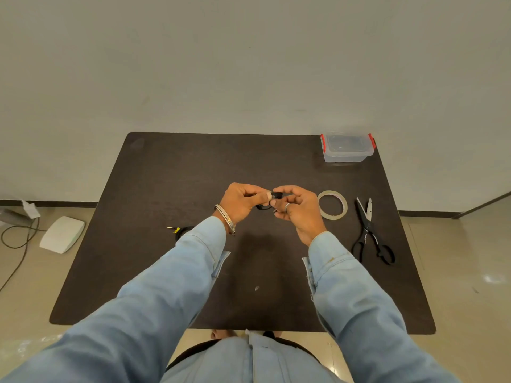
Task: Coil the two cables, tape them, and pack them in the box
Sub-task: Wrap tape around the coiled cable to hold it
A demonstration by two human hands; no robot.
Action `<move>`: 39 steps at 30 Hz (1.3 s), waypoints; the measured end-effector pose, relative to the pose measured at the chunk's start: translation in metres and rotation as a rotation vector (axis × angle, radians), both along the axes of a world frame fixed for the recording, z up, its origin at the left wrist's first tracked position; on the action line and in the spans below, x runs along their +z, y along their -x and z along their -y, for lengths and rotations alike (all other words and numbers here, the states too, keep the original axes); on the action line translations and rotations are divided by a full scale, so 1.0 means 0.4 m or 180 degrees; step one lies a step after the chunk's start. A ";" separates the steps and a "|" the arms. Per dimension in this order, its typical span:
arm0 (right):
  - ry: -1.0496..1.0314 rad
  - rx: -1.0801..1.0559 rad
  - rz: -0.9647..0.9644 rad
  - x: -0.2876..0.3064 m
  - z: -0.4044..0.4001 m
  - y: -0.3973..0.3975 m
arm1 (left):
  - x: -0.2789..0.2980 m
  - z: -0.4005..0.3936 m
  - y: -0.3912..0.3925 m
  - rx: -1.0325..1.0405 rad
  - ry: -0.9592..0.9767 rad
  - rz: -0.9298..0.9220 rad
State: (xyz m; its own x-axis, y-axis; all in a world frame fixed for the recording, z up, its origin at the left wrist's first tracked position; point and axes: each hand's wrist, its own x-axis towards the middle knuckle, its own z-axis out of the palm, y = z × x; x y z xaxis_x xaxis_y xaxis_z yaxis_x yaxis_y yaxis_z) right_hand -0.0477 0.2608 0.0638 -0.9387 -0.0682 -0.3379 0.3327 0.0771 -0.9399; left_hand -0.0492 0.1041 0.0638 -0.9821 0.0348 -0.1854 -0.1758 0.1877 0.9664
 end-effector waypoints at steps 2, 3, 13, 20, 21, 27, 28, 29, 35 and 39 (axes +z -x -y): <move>0.0094 -0.0057 0.0021 -0.004 -0.001 -0.003 | 0.001 -0.001 -0.002 -0.0009 -0.0070 -0.0031; 0.0100 -0.0094 0.0031 -0.008 0.000 -0.003 | 0.001 -0.003 -0.003 0.0030 -0.0100 -0.0031; -0.0109 -0.0339 0.0099 -0.034 0.002 0.007 | 0.001 -0.033 -0.014 0.0300 0.0527 -0.0462; -0.0334 -0.0311 -0.0058 -0.043 0.002 0.006 | 0.008 -0.046 -0.020 0.0261 0.1208 -0.0608; -0.0340 -0.0301 -0.0074 -0.043 0.002 0.005 | 0.009 -0.049 -0.020 0.0296 0.1193 -0.0589; -0.0194 -0.0186 -0.0291 -0.041 0.000 -0.009 | 0.002 -0.049 -0.014 0.0628 0.0867 -0.0305; -0.0180 -0.0178 -0.0340 -0.042 -0.001 -0.013 | -0.001 -0.047 -0.013 0.0727 0.0746 -0.0239; -0.0165 -0.0172 -0.0389 -0.045 -0.001 -0.018 | -0.002 -0.045 -0.013 0.0830 0.0638 -0.0158; -0.0031 -0.0261 -0.0653 -0.055 0.007 -0.045 | 0.001 -0.035 -0.006 0.1125 0.0288 0.0026; 0.0131 -0.0244 -0.0782 -0.053 0.011 -0.044 | 0.008 -0.033 -0.002 0.1041 0.0289 -0.0023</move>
State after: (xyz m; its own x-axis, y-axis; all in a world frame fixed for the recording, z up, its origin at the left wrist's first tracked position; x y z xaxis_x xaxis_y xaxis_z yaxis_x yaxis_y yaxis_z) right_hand -0.0303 0.2566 0.0425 -0.9952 -0.0029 -0.0975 0.0974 0.0205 -0.9950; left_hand -0.0483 0.1172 0.0672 -0.9397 -0.2987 -0.1664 -0.2342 0.2076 0.9498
